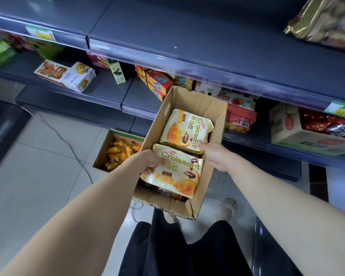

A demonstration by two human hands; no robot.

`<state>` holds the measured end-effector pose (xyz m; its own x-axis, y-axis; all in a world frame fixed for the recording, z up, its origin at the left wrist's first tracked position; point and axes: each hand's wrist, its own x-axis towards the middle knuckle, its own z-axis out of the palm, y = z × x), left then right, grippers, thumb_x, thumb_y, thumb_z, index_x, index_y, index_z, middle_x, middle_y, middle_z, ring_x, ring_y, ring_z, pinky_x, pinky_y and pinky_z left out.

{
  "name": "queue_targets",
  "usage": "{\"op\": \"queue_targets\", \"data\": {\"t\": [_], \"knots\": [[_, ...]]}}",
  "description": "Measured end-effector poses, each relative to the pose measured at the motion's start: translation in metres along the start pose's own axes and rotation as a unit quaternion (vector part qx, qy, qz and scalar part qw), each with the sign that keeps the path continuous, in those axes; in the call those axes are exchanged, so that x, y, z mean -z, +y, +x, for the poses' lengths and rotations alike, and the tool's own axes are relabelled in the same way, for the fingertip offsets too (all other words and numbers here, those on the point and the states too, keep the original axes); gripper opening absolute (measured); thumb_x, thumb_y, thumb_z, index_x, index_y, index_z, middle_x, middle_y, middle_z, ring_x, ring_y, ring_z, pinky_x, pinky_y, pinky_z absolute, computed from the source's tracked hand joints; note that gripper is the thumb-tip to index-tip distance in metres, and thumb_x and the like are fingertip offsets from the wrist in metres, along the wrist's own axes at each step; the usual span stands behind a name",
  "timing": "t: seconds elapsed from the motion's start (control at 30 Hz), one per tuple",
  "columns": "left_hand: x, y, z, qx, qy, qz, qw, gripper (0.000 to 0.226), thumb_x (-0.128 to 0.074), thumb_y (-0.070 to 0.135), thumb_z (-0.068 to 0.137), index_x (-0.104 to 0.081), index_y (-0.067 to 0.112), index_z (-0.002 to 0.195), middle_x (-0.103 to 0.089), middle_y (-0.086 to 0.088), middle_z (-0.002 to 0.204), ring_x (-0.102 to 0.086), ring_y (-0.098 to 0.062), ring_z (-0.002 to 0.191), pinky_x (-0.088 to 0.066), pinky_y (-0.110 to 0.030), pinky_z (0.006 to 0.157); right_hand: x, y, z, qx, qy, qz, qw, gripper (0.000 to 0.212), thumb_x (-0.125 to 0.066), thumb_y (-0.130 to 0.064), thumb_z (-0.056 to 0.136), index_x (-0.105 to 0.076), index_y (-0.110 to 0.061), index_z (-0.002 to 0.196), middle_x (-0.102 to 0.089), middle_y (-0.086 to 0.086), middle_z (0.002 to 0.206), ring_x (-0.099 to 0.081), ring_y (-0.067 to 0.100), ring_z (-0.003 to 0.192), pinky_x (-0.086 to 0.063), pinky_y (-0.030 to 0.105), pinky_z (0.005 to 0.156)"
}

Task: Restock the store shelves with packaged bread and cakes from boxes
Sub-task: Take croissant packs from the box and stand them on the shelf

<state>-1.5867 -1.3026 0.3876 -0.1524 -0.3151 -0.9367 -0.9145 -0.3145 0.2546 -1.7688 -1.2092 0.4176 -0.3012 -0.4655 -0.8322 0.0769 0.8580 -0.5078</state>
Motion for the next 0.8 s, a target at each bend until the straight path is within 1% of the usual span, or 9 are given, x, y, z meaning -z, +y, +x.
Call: {"op": "queue_targets", "data": {"t": [0.1, 0.2, 0.3, 0.37, 0.43, 0.5, 0.57, 0.7, 0.8], "knots": [[0.004, 0.000, 0.006, -0.054, 0.030, -0.015, 0.998, 0.022, -0.062, 0.030, 0.090, -0.053, 0.010, 0.090, -0.043, -0.004, 0.063, -0.036, -0.017, 0.052, -0.034, -0.025, 0.049, 0.003, -0.003, -0.001, -0.015, -0.011, 0.026, 0.999, 0.048, -0.045, -0.038, 0.098, -0.044, -0.009, 0.136, -0.049, 0.006, 0.137, -0.049, 0.015, 0.104, -0.039, 0.026, 0.090], [0.002, 0.000, 0.001, -0.111, 0.085, -0.049, 0.989, 0.022, -0.073, 0.025, 0.081, -0.060, 0.010, 0.091, -0.055, -0.004, 0.070, -0.048, -0.017, 0.058, -0.043, -0.024, 0.054, 0.006, -0.007, 0.000, -0.029, -0.016, 0.072, 0.997, 0.049, -0.044, -0.037, 0.099, -0.043, -0.007, 0.137, -0.047, 0.008, 0.141, -0.048, 0.021, 0.126, -0.036, 0.030, 0.104], [0.000, 0.003, -0.010, -0.164, 0.161, -0.005, 0.973, 0.032, -0.080, 0.029, 0.073, -0.065, 0.011, 0.096, -0.065, -0.001, 0.092, -0.062, -0.019, 0.083, -0.052, -0.027, 0.070, 0.006, -0.012, 0.007, -0.036, -0.015, 0.102, 0.994, 0.050, -0.043, -0.040, 0.099, -0.044, -0.007, 0.137, -0.049, 0.009, 0.141, -0.044, 0.023, 0.132, -0.030, 0.034, 0.111], [-0.001, 0.006, -0.016, -0.194, 0.162, -0.028, 0.967, 0.025, -0.079, 0.021, 0.075, -0.061, 0.011, 0.088, -0.064, -0.002, 0.093, -0.061, -0.017, 0.081, -0.050, -0.022, 0.064, 0.006, -0.015, 0.015, -0.037, -0.012, 0.115, 0.993, 0.055, -0.044, -0.043, 0.098, -0.040, -0.008, 0.140, -0.048, 0.009, 0.142, -0.040, 0.023, 0.135, -0.024, 0.038, 0.117], [-0.002, 0.007, -0.019, -0.200, 0.133, -0.069, 0.968, 0.021, -0.076, 0.012, 0.077, -0.058, 0.014, 0.087, -0.066, -0.004, 0.099, -0.064, -0.018, 0.084, -0.052, -0.020, 0.063, 0.008, -0.017, 0.022, -0.043, -0.010, 0.131, 0.990, 0.056, -0.044, -0.046, 0.097, -0.041, -0.010, 0.139, -0.051, 0.009, 0.140, -0.044, 0.023, 0.132, -0.025, 0.038, 0.115], [0.000, 0.006, -0.023, -0.195, 0.118, -0.079, 0.970, 0.025, -0.074, 0.009, 0.078, -0.060, 0.012, 0.098, -0.068, -0.006, 0.106, -0.067, -0.022, 0.093, -0.055, -0.025, 0.069, 0.010, -0.018, 0.031, -0.051, -0.013, 0.147, 0.988, 0.053, -0.044, -0.046, 0.097, -0.045, -0.011, 0.136, -0.056, 0.009, 0.134, -0.051, 0.023, 0.125, -0.035, 0.033, 0.103], [0.009, 0.005, -0.028, -0.190, 0.123, -0.081, 0.971, 0.027, -0.074, 0.009, 0.078, -0.059, 0.009, 0.100, -0.069, -0.005, 0.104, -0.068, -0.022, 0.092, -0.055, -0.026, 0.067, 0.010, -0.021, 0.040, -0.051, -0.015, 0.161, 0.985, 0.051, -0.045, -0.047, 0.096, -0.048, -0.011, 0.132, -0.059, 0.007, 0.129, -0.055, 0.023, 0.120, -0.038, 0.031, 0.095], [0.039, 0.001, -0.038, -0.207, 0.141, -0.151, 0.956, 0.024, -0.074, 0.000, 0.074, -0.054, 0.013, 0.078, -0.068, -0.009, 0.091, -0.067, -0.029, 0.085, -0.057, -0.040, 0.077, 0.006, -0.024, 0.061, -0.039, -0.007, 0.168, 0.985, 0.038, -0.055, -0.046, 0.091, -0.060, -0.015, 0.113, -0.068, 0.006, 0.111, -0.064, 0.023, 0.103, -0.047, 0.036, 0.095], [0.057, -0.004, -0.045, -0.217, 0.155, -0.197, 0.943, 0.026, -0.072, -0.004, 0.075, -0.051, 0.012, 0.076, -0.067, -0.015, 0.093, -0.065, -0.032, 0.083, -0.057, -0.045, 0.077, 0.004, -0.011, 0.101, -0.031, 0.012, 0.142, 0.989, 0.048, -0.073, -0.042, 0.076, -0.060, -0.016, 0.115, -0.066, 0.006, 0.118, -0.063, 0.025, 0.105, -0.046, 0.044, 0.100]]}}
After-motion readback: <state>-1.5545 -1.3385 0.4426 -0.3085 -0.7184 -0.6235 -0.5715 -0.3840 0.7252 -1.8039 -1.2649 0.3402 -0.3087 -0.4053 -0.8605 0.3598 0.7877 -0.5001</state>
